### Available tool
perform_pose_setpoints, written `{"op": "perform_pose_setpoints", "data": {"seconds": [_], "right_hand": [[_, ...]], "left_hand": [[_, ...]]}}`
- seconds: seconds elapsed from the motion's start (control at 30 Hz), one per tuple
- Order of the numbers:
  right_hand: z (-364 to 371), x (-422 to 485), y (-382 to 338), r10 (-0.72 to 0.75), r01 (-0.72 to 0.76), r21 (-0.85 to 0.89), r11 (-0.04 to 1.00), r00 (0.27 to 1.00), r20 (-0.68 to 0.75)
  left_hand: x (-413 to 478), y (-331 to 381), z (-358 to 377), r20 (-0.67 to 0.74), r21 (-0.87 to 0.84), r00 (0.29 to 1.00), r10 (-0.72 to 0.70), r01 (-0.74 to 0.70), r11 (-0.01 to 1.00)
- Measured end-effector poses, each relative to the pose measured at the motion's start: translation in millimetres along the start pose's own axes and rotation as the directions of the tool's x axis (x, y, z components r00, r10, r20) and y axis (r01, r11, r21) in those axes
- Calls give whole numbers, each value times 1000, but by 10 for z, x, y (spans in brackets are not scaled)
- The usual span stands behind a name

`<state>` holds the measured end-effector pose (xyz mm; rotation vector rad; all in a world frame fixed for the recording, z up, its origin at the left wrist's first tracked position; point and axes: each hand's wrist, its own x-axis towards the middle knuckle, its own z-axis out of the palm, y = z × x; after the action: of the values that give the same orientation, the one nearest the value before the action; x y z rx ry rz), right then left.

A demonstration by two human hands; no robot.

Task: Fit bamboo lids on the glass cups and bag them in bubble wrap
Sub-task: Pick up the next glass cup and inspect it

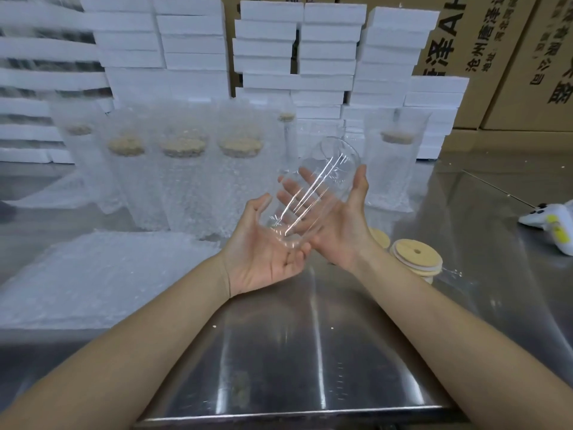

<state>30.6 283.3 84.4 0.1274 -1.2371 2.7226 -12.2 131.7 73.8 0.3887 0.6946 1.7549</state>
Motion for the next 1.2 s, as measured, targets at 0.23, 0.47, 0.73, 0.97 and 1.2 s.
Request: {"op": "perform_pose_setpoints", "data": {"seconds": [0.23, 0.47, 0.73, 0.97, 1.2], "right_hand": [[-7, 54, 23, -105, 93, -95, 991, 986, -129], [58, 30, 130, -357, 239, -515, 823, 923, -143], [155, -58, -139, -410, 37, -947, 319, 907, -102], [14, -155, -208, -208, -506, -598, -622, 842, -498], [-48, -155, -138, -134, -351, -718, -601, 930, -343]], "left_hand": [[176, -113, 2, -213, 358, 919, 331, -241, 902], [167, -259, -65, 33, 989, 627, 778, -132, 65], [138, -198, -20, -111, 828, 643, 758, -362, 428], [176, -194, -25, -132, 739, 658, 742, -434, 516], [196, -168, -39, -180, 722, 666, 724, -411, 557]]}}
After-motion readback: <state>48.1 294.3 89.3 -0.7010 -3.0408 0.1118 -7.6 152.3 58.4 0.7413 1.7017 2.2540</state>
